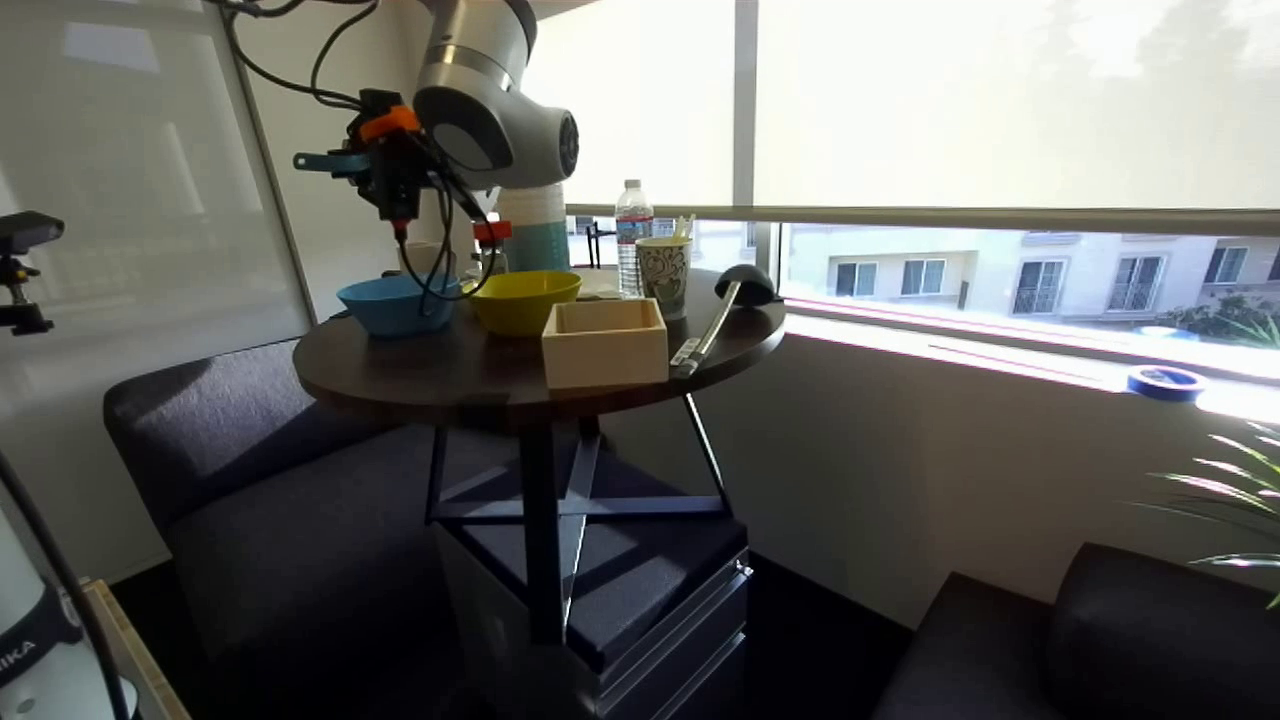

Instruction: Put some of the contents of the yellow bowl onto the blue ladle on the table and then pour the contents of the blue ladle into the blue bowl

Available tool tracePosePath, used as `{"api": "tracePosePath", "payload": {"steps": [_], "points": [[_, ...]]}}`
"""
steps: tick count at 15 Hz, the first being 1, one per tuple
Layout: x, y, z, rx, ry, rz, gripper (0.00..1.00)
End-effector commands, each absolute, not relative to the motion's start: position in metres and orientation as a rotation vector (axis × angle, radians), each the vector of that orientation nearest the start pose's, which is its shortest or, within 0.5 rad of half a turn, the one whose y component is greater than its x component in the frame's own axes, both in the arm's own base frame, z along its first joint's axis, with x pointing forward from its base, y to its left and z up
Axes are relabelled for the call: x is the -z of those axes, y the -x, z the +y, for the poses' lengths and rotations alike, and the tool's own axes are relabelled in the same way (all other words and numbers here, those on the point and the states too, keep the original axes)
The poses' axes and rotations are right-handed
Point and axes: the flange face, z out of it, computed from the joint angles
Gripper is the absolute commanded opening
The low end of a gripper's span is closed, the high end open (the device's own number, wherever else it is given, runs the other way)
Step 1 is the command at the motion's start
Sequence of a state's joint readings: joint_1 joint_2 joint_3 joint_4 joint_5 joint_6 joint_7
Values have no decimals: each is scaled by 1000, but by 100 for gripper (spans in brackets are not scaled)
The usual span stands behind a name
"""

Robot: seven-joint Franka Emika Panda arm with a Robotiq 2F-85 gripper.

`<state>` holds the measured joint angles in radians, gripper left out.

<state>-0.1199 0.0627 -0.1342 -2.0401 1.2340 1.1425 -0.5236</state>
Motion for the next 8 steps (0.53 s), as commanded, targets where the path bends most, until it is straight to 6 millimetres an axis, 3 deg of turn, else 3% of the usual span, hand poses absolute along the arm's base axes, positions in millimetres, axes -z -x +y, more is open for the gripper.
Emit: {"api": "tracePosePath", "payload": {"steps": [1,8], "points": [[-480,-489,19,-323,1809,-232,6],[-502,-466,41,-356,2130,-387,6]]}}
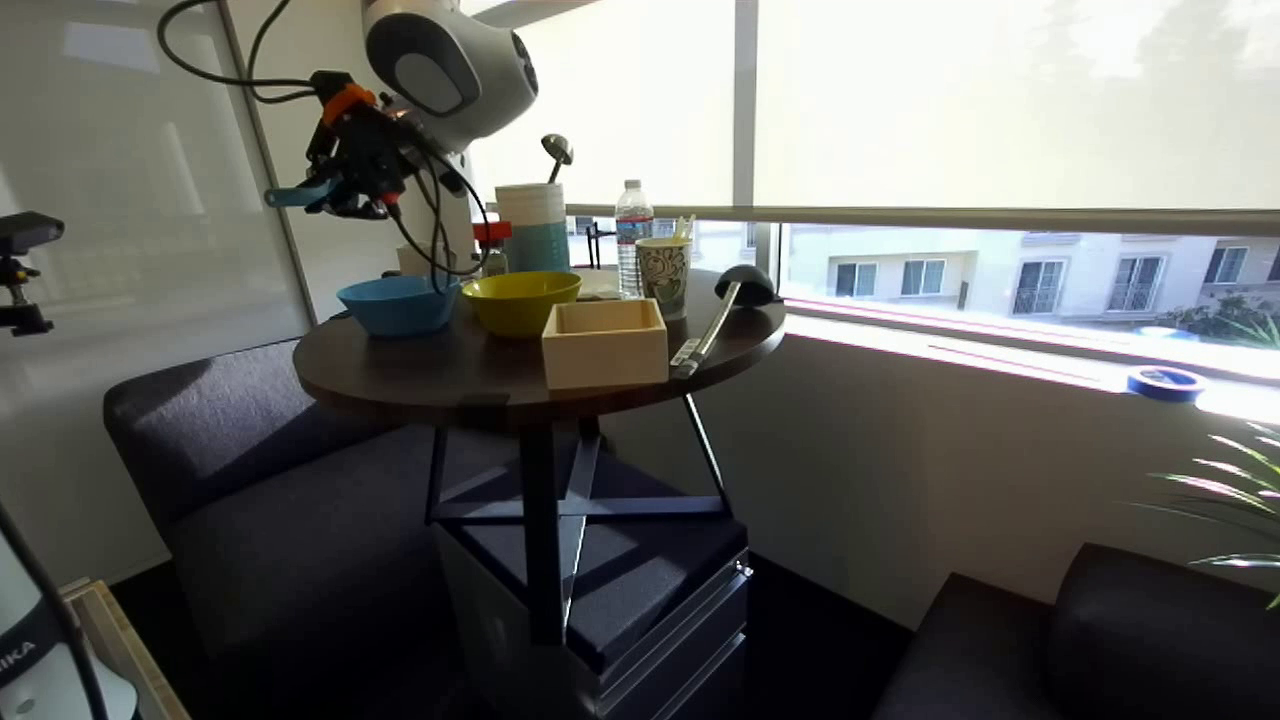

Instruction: Put some of the contents of the yellow bowl onto the blue ladle on the table and then pour the contents of the blue ladle into the blue bowl

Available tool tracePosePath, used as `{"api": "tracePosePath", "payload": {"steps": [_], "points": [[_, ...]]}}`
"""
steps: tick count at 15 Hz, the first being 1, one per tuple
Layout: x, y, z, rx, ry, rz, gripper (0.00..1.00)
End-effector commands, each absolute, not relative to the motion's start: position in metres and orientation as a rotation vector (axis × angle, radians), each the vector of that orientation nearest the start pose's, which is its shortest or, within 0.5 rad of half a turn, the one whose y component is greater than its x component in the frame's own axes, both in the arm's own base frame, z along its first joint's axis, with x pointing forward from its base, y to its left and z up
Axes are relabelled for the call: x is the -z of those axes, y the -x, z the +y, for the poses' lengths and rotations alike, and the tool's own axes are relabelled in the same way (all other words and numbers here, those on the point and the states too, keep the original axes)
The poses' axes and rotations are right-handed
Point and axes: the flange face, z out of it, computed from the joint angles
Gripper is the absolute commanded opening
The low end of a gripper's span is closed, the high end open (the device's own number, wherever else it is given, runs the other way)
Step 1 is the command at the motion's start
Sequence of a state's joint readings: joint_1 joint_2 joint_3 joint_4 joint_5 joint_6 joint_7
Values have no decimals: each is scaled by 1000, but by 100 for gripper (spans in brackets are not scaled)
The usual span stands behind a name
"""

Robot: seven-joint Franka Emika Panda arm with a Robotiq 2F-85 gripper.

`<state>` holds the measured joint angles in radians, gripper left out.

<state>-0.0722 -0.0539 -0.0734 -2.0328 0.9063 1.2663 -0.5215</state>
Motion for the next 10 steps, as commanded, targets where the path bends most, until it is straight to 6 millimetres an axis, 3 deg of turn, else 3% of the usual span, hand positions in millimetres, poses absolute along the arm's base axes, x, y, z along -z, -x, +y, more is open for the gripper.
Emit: {"api": "tracePosePath", "payload": {"steps": [1,5,10], "points": [[-504,-463,42,-357,2173,-416,6],[-511,-452,37,-346,2348,-530,6],[-514,-444,15,-294,2564,-685,6]]}}
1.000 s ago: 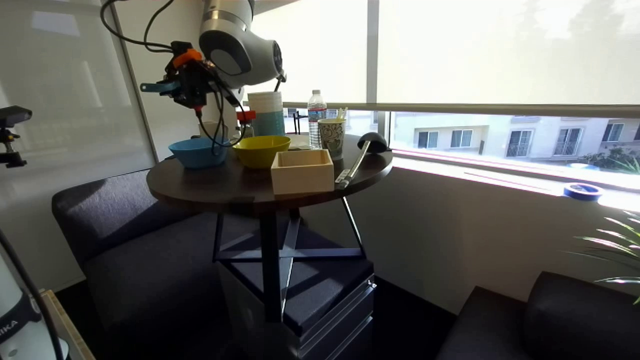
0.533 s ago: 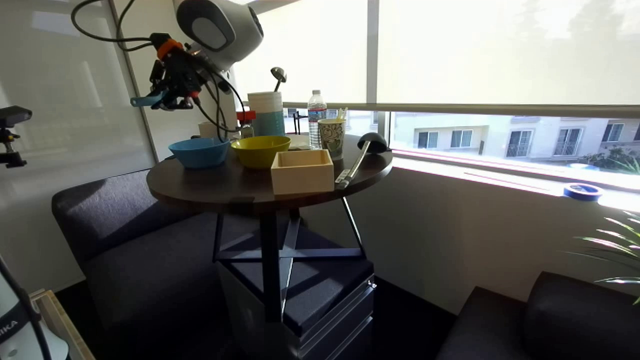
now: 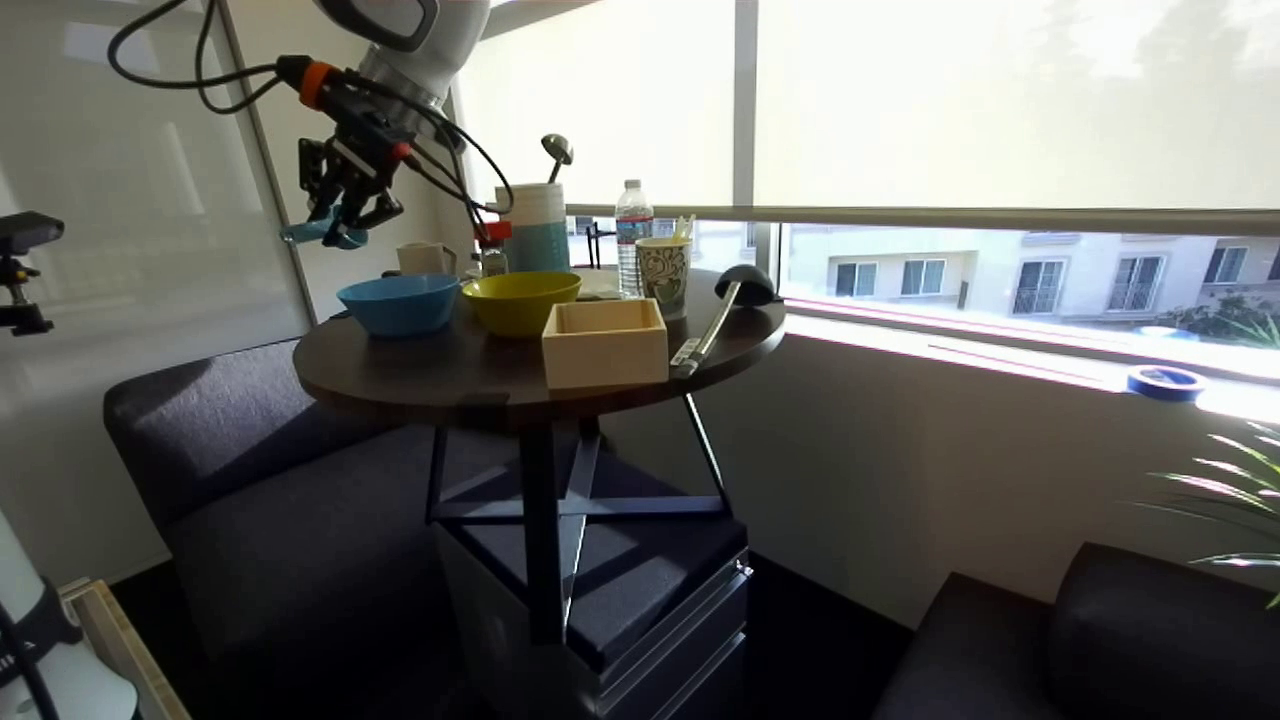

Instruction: Put some of the contents of the yellow bowl onto the blue ladle on the table and then pour the contents of the blue ladle into the blue bowl

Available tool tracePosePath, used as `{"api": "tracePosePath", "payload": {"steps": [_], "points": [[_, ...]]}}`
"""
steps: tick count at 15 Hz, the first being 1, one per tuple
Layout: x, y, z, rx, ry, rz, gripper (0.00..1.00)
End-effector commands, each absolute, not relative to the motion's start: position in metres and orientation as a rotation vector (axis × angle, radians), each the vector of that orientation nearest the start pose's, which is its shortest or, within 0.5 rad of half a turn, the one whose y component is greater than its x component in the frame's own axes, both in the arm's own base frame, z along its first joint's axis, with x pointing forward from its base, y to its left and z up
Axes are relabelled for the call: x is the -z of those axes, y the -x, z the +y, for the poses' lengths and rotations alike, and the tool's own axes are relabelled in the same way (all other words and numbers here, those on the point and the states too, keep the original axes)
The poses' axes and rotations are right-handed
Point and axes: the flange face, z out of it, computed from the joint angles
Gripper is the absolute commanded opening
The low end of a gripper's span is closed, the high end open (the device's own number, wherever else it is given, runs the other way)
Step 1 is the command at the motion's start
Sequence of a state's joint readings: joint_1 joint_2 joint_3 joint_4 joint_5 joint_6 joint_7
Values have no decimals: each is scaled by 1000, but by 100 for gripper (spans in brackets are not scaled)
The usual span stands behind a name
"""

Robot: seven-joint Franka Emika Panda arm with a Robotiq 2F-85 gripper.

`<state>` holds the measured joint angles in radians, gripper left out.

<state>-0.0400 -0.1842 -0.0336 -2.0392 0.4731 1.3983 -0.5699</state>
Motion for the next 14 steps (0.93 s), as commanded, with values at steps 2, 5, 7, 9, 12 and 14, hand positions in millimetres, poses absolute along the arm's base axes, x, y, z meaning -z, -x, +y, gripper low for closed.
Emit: {"api": "tracePosePath", "payload": {"steps": [2,5,7,9,12,14], "points": [[-516,-445,7,-235,2650,-732,6],[-514,-445,-5,-121,2783,-768,6],[-511,-445,-13,-34,2877,-756,6],[-502,-444,-18,29,2909,-707,6],[-481,-440,-21,54,2926,-673,6],[-469,-436,-24,44,2934,-669,6]]}}
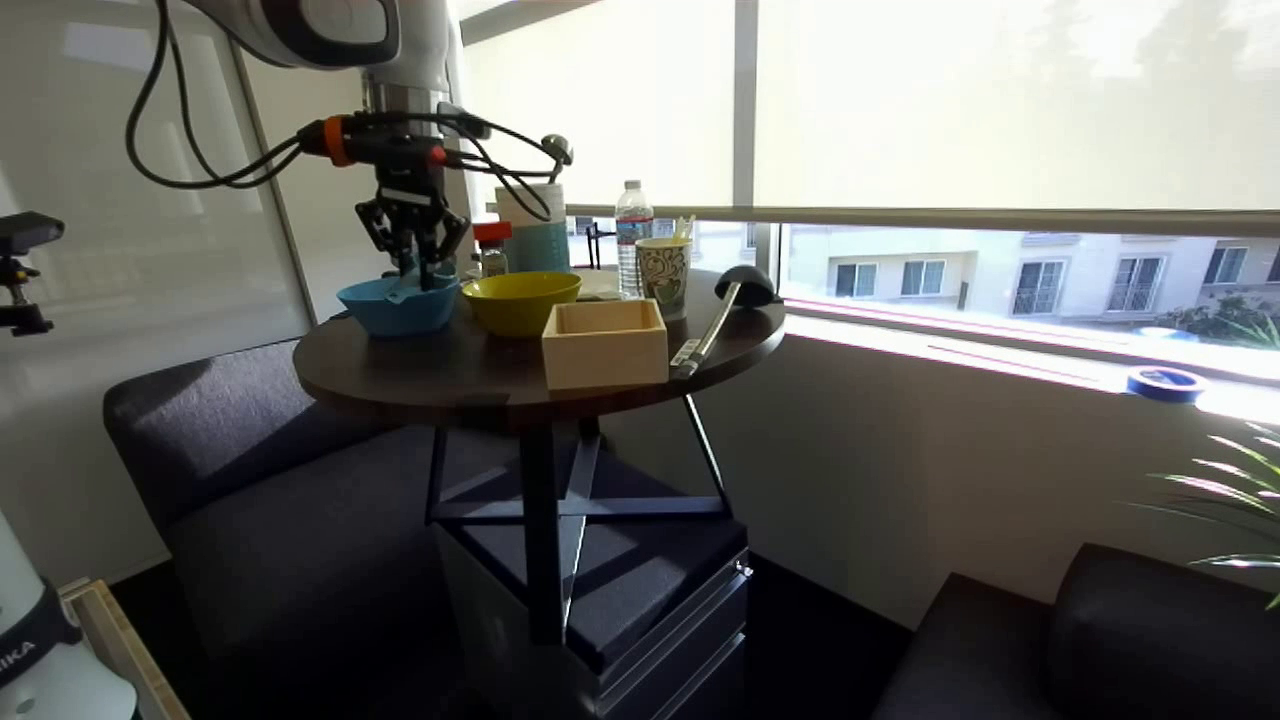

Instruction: Put some of the contents of the yellow bowl onto the blue ladle on the table and then pour the contents of the blue ladle into the blue bowl

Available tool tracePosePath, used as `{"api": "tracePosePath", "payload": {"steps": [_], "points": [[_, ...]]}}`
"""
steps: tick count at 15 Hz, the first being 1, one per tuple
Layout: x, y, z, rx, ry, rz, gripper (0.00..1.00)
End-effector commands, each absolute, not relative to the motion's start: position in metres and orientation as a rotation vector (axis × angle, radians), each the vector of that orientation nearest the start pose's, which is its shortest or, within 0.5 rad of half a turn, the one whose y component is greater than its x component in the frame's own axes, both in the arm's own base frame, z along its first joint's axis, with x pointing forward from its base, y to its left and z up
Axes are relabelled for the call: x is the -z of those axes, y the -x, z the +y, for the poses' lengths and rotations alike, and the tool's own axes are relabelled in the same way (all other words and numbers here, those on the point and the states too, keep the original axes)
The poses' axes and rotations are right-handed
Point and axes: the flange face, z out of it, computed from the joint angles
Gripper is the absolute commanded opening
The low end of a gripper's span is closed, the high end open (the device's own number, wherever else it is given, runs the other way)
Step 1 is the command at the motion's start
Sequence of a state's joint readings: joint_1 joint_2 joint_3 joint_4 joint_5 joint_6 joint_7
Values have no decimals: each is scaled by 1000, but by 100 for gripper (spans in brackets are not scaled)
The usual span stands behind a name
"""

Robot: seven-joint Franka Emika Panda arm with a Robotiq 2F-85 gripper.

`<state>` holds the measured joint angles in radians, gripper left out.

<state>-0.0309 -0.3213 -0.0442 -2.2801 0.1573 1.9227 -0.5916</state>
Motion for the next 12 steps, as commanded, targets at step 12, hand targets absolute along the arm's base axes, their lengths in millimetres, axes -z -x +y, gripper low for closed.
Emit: {"api": "tracePosePath", "payload": {"steps": [12], "points": [[-417,-421,-36,-145,3051,-762,6]]}}
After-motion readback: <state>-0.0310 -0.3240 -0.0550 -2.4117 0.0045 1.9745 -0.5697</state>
